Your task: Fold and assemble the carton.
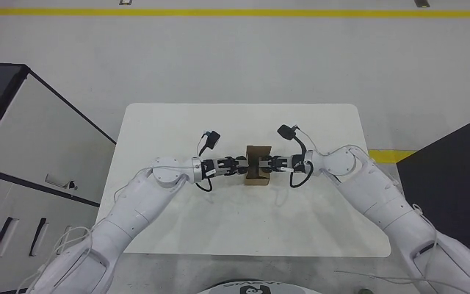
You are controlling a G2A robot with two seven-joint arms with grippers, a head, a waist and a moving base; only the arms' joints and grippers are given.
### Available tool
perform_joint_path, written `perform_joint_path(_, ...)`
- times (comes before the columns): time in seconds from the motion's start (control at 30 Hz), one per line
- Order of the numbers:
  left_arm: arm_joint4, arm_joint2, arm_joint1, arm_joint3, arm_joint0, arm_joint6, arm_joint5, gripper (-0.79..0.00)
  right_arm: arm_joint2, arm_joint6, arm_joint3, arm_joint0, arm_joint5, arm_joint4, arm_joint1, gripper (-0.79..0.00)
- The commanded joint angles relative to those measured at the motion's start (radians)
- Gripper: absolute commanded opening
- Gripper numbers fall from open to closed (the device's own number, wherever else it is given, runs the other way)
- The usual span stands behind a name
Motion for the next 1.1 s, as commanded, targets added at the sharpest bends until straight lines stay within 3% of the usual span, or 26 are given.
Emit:
perform_joint_path(0.0,0.001,-0.001,-0.002,0.003,-0.001,-0.002,-0.001,-0.785,0.000,0.003,0.002,0.002,0.004,-0.002,-0.003,-0.785)
perform_joint_path(0.23,0.001,-0.004,-0.009,0.021,-0.005,-0.007,-0.003,-0.785,0.006,0.008,0.006,0.005,0.000,-0.003,-0.011,-0.785)
perform_joint_path(0.53,0.004,-0.008,-0.018,0.036,-0.013,-0.014,-0.002,-0.785,0.074,0.052,0.019,-0.025,-0.076,0.069,0.002,-0.785)
perform_joint_path(1.07,0.034,0.019,-0.043,0.053,-0.028,-0.011,0.016,-0.785,0.111,0.028,-0.017,-0.071,-0.030,0.035,0.007,-0.785)
